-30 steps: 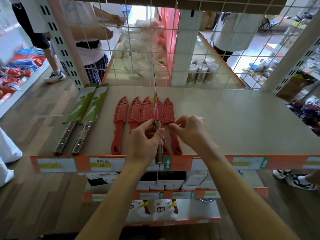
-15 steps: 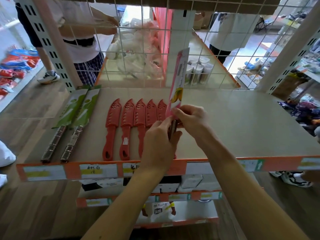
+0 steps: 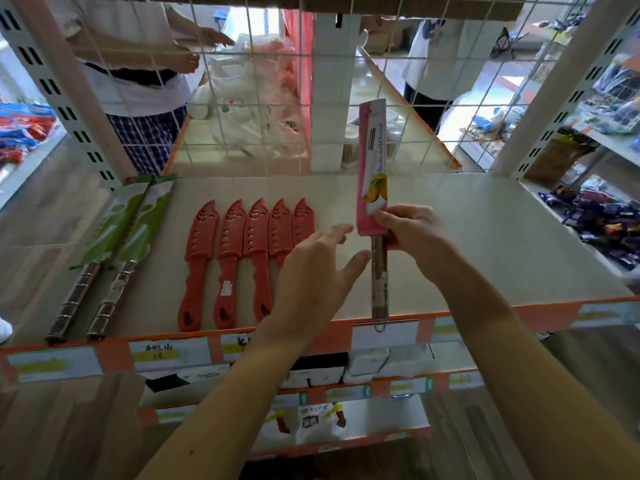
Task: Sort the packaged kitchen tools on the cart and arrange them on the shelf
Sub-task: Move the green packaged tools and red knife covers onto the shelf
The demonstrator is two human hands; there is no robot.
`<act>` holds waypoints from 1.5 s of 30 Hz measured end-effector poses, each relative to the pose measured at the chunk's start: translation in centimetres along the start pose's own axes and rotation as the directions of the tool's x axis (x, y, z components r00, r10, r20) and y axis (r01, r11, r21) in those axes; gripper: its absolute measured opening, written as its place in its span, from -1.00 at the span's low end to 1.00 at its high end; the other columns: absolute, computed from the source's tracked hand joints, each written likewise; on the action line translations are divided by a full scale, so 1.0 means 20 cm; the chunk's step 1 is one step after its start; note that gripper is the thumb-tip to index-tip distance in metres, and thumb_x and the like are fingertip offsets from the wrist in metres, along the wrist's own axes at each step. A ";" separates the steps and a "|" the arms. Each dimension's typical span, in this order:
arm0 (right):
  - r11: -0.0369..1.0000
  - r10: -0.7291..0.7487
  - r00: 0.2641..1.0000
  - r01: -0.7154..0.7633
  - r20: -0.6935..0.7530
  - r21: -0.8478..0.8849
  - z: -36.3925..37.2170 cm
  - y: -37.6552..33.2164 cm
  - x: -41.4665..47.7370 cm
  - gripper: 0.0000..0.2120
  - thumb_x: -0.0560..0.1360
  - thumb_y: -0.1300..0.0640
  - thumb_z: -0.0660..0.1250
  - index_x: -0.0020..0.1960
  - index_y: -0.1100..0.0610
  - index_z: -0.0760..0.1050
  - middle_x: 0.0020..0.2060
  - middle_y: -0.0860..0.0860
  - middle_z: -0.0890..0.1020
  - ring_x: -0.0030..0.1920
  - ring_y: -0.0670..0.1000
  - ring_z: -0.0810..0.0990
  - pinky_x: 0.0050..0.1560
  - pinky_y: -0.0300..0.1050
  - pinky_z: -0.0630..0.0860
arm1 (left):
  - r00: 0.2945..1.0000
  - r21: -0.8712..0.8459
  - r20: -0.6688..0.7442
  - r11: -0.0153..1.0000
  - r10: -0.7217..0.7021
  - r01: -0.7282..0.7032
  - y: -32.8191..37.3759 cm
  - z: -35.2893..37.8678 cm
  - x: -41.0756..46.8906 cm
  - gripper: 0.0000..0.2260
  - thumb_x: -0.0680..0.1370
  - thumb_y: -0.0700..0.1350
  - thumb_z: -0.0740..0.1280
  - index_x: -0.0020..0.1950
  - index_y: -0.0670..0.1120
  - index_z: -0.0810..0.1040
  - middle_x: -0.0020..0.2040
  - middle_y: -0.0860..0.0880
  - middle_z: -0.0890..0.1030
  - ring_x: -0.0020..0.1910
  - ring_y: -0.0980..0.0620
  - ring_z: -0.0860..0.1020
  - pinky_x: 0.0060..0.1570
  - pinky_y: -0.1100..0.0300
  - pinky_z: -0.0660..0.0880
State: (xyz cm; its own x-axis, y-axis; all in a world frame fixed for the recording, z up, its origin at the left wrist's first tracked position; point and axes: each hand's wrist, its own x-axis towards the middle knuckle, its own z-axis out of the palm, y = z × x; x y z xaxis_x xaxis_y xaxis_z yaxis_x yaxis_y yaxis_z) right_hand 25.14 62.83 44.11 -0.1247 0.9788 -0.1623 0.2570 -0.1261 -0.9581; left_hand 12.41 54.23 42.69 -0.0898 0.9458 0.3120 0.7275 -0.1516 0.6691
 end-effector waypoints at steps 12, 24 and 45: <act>0.993 0.112 0.989 -0.115 0.100 0.020 -0.01 0.06 0.10 -0.89 0.54 0.20 0.26 -0.06 0.21 0.54 -0.28 0.05 0.60 -0.28 -0.03 0.58 -0.24 -0.23 0.55 | 0.996 0.251 0.064 0.966 0.056 -0.070 -0.02 0.09 0.03 -0.57 0.55 0.07 0.23 0.40 0.00 0.35 0.29 0.01 0.50 0.26 0.02 0.41 0.10 0.19 0.44; 0.984 0.177 0.966 -0.176 0.190 -0.020 0.02 0.08 0.12 -0.79 0.53 0.20 0.27 0.09 0.30 0.54 -0.18 0.12 0.63 -0.21 0.02 0.62 -0.14 -0.15 0.59 | 0.971 0.245 0.119 0.942 0.205 -0.229 -0.04 0.09 -0.01 -0.65 0.51 -0.02 0.33 0.24 -0.14 0.54 0.13 -0.08 0.62 0.16 -0.08 0.50 0.00 0.06 0.53; 0.960 0.217 0.969 -0.190 0.116 -0.203 0.01 0.08 0.17 -0.80 0.47 0.22 0.37 0.03 0.32 0.58 -0.18 0.16 0.63 -0.19 0.07 0.60 0.03 -0.01 0.58 | 0.934 0.195 0.243 0.930 0.263 -0.312 0.00 0.08 -0.04 -0.48 0.46 0.22 0.11 0.12 -0.13 0.59 0.10 -0.08 0.63 0.15 -0.11 0.52 -0.07 -0.01 0.57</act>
State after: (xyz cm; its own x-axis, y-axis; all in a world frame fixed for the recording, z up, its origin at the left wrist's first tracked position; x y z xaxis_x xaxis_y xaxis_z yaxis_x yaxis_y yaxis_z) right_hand 24.88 65.84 42.03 -0.1761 0.9029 -0.3922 0.4653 -0.2747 -0.8414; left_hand 13.66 54.04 41.36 0.2722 0.9131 0.3034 0.8371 -0.3802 0.3932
